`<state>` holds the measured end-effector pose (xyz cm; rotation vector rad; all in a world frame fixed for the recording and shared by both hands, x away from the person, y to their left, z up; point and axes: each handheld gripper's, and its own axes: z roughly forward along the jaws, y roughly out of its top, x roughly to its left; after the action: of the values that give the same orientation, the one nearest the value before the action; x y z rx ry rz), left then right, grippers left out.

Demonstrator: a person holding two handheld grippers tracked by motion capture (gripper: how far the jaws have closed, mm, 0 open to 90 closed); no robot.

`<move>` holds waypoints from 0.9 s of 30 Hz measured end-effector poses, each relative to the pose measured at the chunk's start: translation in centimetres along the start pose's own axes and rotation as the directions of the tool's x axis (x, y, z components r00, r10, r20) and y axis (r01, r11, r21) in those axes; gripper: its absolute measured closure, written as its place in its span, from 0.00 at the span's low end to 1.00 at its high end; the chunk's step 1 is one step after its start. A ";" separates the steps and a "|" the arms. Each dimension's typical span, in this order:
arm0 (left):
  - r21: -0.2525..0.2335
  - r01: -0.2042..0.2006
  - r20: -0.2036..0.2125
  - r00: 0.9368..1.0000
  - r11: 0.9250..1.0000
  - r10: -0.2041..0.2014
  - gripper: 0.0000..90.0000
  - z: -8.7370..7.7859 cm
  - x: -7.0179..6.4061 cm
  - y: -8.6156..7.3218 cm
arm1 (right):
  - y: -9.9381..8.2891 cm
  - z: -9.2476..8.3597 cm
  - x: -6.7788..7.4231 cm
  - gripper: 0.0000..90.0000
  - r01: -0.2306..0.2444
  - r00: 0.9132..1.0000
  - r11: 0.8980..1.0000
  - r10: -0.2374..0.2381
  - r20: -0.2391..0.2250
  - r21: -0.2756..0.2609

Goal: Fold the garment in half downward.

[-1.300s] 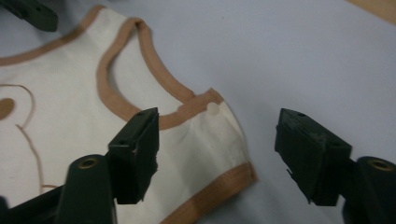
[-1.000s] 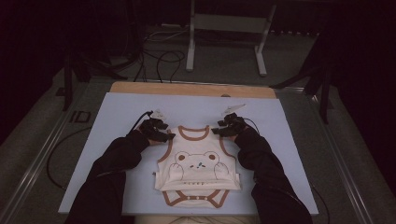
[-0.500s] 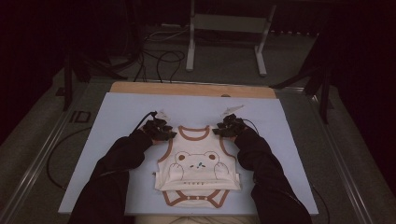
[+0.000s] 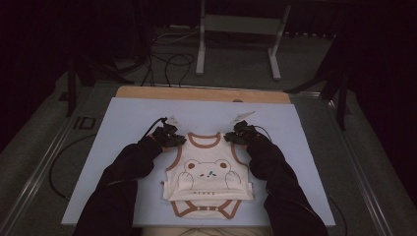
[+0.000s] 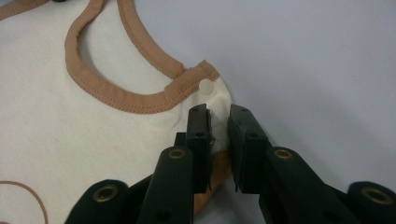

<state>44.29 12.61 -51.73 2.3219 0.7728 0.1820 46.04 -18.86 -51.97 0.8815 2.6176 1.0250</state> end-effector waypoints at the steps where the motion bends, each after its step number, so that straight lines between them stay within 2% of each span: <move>1: -0.001 -0.003 -0.002 1.000 1.000 0.003 0.95 0.0 -0.1 0.0 | 0.0 0.0 0.0 0.89 -0.003 1.000 1.000 0.003 0.002 -0.001; 8: -0.001 -0.015 -0.006 1.000 1.000 0.015 0.98 -0.1 -0.1 0.1 | 0.3 -0.2 0.2 0.90 0.001 1.000 1.000 -0.001 -0.007 0.013; 11: -0.007 -0.013 -0.007 1.000 1.000 0.013 0.98 -0.3 -0.1 0.1 | 0.4 -0.5 0.1 0.90 0.001 1.000 1.000 -0.001 -0.007 -0.002; 17: -0.039 -0.007 0.001 1.000 0.999 0.007 0.98 -1.0 0.0 0.3 | 0.9 -1.5 0.0 0.91 0.003 1.000 1.000 -0.003 0.001 -0.021; 18: -0.058 -0.001 0.004 1.000 0.998 0.002 0.98 -1.3 0.0 0.5 | 1.0 -1.8 -0.1 0.91 0.007 1.000 1.000 -0.007 0.005 -0.028; 26: -0.084 -0.013 -0.007 1.000 0.996 0.013 0.98 -2.8 0.0 1.4 | 2.0 -2.8 0.1 0.91 0.018 1.000 0.998 -0.017 0.024 -0.052; 27: -0.088 -0.013 0.003 1.000 0.996 0.013 0.98 -3.0 0.1 1.6 | 2.1 -2.9 0.1 0.91 0.019 1.000 0.998 -0.018 0.024 -0.056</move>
<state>44.17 13.43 -48.46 2.2440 0.7333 0.2140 45.84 -19.22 -48.44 0.8500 2.5594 1.0711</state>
